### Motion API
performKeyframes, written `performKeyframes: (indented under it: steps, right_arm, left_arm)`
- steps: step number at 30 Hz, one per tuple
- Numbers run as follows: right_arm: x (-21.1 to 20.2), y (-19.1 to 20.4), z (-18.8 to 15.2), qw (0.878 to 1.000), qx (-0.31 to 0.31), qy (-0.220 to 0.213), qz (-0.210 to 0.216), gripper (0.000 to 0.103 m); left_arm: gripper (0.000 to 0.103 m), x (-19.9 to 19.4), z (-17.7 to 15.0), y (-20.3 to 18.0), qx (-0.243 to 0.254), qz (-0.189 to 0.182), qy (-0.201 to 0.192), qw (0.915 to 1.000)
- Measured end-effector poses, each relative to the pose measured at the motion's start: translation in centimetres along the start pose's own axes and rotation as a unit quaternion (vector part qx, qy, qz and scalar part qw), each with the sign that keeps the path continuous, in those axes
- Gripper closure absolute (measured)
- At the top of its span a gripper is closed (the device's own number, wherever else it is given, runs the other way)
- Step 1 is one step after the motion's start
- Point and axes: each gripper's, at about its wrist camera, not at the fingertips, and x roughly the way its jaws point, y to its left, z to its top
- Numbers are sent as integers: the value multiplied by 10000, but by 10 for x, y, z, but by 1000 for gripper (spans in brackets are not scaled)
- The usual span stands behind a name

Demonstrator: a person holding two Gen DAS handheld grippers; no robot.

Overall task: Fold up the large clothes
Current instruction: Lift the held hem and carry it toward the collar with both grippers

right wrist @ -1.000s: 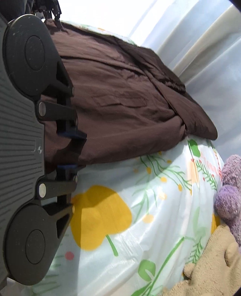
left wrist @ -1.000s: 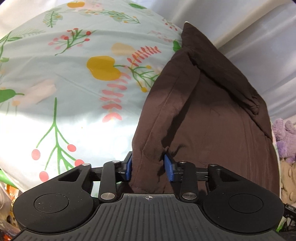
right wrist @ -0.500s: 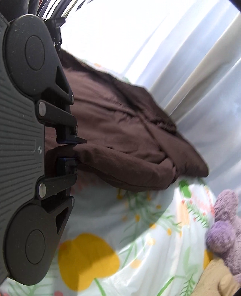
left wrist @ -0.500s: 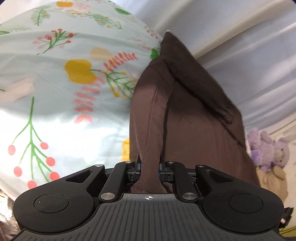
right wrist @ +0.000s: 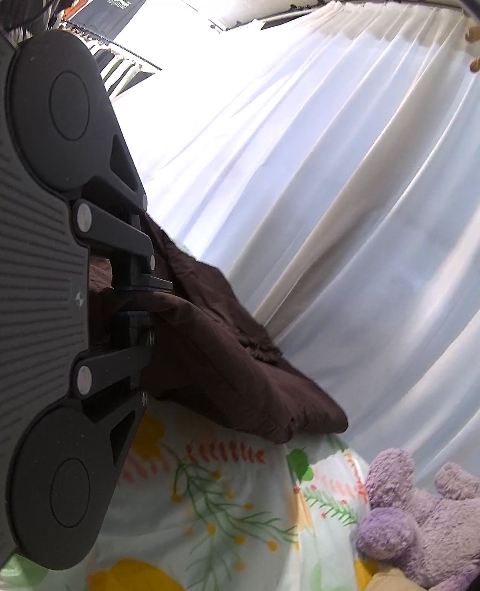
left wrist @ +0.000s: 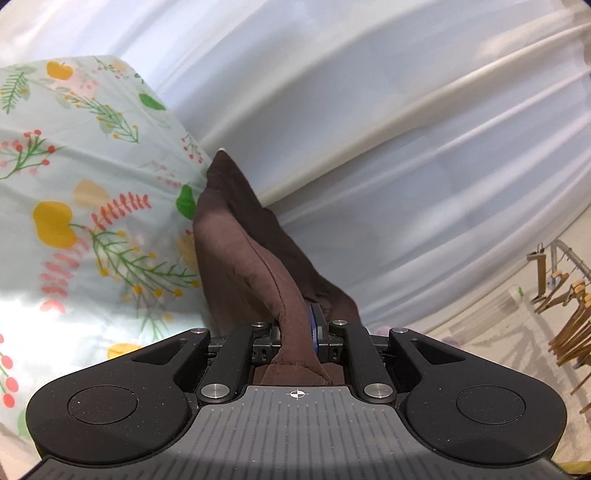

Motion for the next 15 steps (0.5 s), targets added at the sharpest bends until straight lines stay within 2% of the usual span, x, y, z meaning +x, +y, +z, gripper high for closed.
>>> performKeyframes:
  steps: [8, 15]
  right_arm:
    - [-3, 13, 27, 9977, 83, -571, 349, 94]
    - [30, 14, 83, 9916, -91, -1278, 152, 94]
  left_arm:
    - [89, 1, 31, 1, -610, -421, -490, 9960]
    - [88, 51, 79, 15, -1013, -569, -798, 9900]
